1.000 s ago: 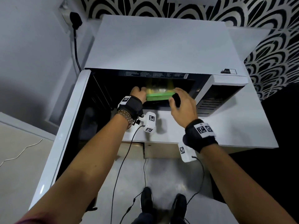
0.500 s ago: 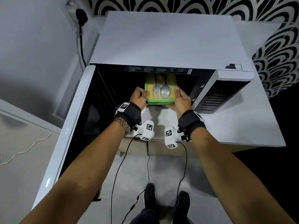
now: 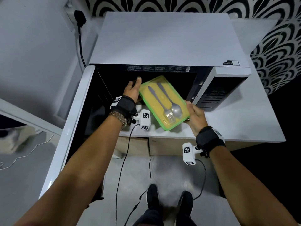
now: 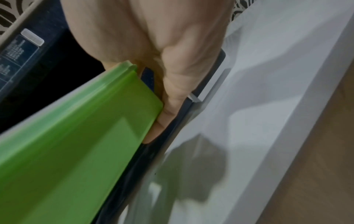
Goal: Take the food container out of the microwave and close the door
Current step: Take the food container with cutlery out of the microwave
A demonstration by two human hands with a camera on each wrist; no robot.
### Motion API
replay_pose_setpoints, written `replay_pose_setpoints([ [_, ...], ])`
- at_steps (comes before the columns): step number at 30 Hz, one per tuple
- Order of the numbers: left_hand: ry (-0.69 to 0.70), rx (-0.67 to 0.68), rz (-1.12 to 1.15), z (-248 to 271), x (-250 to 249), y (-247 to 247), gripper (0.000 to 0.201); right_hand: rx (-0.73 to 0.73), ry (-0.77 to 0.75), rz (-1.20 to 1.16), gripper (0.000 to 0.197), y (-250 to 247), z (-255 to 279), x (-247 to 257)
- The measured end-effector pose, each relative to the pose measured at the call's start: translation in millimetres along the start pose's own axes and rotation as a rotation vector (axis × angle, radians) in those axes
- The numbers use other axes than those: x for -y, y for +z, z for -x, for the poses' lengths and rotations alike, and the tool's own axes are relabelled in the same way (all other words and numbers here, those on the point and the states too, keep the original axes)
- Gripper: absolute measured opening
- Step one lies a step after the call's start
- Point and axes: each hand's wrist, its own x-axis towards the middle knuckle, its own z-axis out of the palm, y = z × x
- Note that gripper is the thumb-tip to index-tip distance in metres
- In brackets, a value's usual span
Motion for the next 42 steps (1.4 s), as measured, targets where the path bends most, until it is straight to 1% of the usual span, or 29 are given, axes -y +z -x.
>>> replay_pose_setpoints([
  [1,0.008,0.021,-0.011,-3.0,3.2,-1.5,0.084,0.000,0.003,0.001,0.043,-3.1,2.1,1.5],
  [3,0.054,0.052,-0.067,14.6,-3.5,-1.4,0.044,-0.023,0.014,-0.006,0.048,-8.6,3.7,3.3],
  [4,0.073,0.051,-0.080,29.6,-10.3,-0.8,0.034,-0.028,0.018,-0.023,0.049,-11.6,4.1,2.7],
  [6,0.073,0.036,-0.072,41.8,-9.0,-1.6,0.027,-0.039,0.033,-0.114,0.041,-17.4,7.3,1.6],
  [7,0.068,0.041,-0.058,46.6,-6.3,-2.7,0.026,-0.046,0.044,-0.172,0.036,-20.3,10.1,1.6],
  [9,0.071,0.054,-0.030,50.9,5.0,-4.0,0.026,-0.056,0.052,-0.236,0.033,-26.0,15.4,-0.7],
  [12,0.065,0.048,0.002,62.0,23.7,-2.2,0.029,-0.075,0.050,-0.231,0.032,-34.7,26.6,-7.2],
  [14,0.054,0.053,0.017,73.3,33.9,4.0,0.025,-0.100,0.047,-0.228,0.028,-41.4,35.7,-13.1],
  [16,0.072,0.075,-0.017,83.8,43.5,10.2,0.021,-0.134,0.044,-0.233,0.026,-50.6,44.0,-18.2],
  [18,0.111,0.068,-0.073,91.4,50.6,17.4,0.017,-0.176,0.044,-0.224,0.025,-60.7,50.3,-20.9],
  [20,0.134,0.074,-0.135,97.8,58.4,27.8,0.020,-0.232,0.051,-0.227,0.024,-72.6,55.9,-27.0],
  [22,0.181,0.112,-0.198,111.4,63.6,43.1,0.018,-0.292,0.065,-0.256,0.024,-87.0,62.5,-34.5],
  [24,0.234,0.142,-0.255,122.3,65.4,60.2,0.024,-0.334,0.080,-0.284,0.023,-102.1,67.3,-38.7],
  [26,0.228,0.161,-0.266,131.3,64.9,78.4,0.028,-0.365,0.094,-0.300,0.022,-119.4,70.9,-41.5],
  [30,0.194,0.223,-0.322,138.2,70.5,117.0,0.029,-0.420,0.099,-0.300,0.022,-160.5,69.5,-46.8],
  [34,0.193,0.249,-0.339,147.8,79.6,158.0,0.030,-0.459,0.105,-0.268,0.027,-209.3,58.4,-47.8],
  [37,0.181,0.252,-0.331,156.7,90.0,187.7,0.032,-0.476,0.125,-0.247,0.031,-247.9,47.4,-41.9],
  [42,0.176,0.226,-0.378,159.1,108.5,240.5,0.031,-0.468,0.140,-0.130,0.026,-307.5,17.3,-36.2],
])
